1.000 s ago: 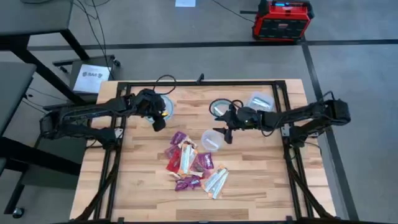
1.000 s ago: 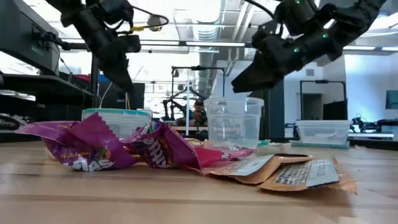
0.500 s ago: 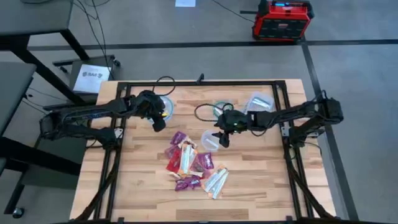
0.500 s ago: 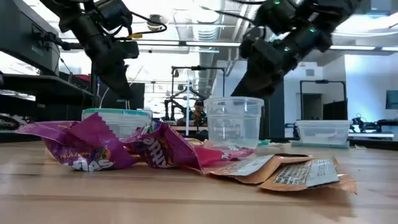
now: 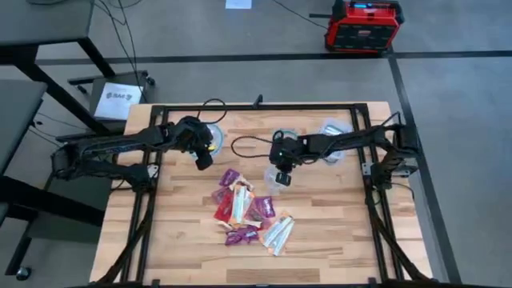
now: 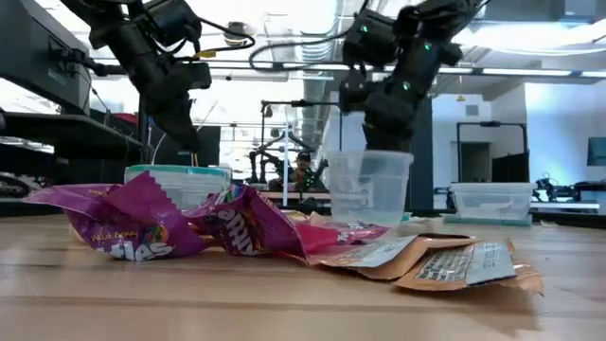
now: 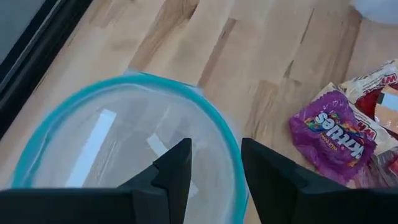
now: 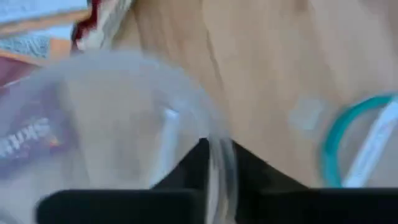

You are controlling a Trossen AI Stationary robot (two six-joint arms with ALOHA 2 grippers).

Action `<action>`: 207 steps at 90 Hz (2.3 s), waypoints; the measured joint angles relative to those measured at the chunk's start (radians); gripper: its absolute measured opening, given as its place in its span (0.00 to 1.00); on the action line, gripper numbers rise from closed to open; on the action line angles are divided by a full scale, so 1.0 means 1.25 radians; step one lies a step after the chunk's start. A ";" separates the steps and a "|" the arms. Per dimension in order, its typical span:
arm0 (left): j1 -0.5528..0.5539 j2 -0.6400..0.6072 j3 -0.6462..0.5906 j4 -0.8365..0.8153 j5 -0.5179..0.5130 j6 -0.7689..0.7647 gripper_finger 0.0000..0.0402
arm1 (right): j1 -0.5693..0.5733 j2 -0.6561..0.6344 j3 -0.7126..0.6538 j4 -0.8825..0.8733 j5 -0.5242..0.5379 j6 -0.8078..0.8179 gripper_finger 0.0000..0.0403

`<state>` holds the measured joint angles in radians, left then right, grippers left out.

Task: Sort candy
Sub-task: Put the small round transparent bin on top of its lid, then open the big round transparent bin

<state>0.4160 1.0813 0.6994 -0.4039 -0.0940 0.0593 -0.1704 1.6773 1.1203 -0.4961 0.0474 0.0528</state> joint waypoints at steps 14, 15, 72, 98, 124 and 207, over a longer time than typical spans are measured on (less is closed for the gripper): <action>0.000 0.000 0.000 -0.001 0.000 0.000 0.32 | -0.117 -0.061 0.072 -0.087 -0.002 -0.066 0.01; 0.000 0.000 0.000 -0.001 0.000 0.000 0.32 | -0.128 -0.065 0.075 -0.090 -0.002 -0.071 0.01; -0.006 0.000 0.000 0.006 0.001 0.001 0.32 | -0.379 0.063 0.068 -0.092 -0.145 -0.085 0.09; -0.006 0.000 0.000 0.014 0.001 0.007 0.32 | -0.391 -0.022 0.069 -0.091 -0.142 -0.085 0.37; 0.008 0.000 0.005 -0.010 -0.067 -0.025 0.32 | -0.311 -0.231 0.079 -0.138 -0.143 -0.115 0.49; -0.092 0.161 0.084 0.129 0.217 0.062 0.32 | 0.034 -0.267 -0.417 0.663 -0.136 -0.019 0.47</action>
<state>0.3011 1.2824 0.8050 -0.2421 0.1777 0.1370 -0.1276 1.3437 0.5987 0.3331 -0.1231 0.0288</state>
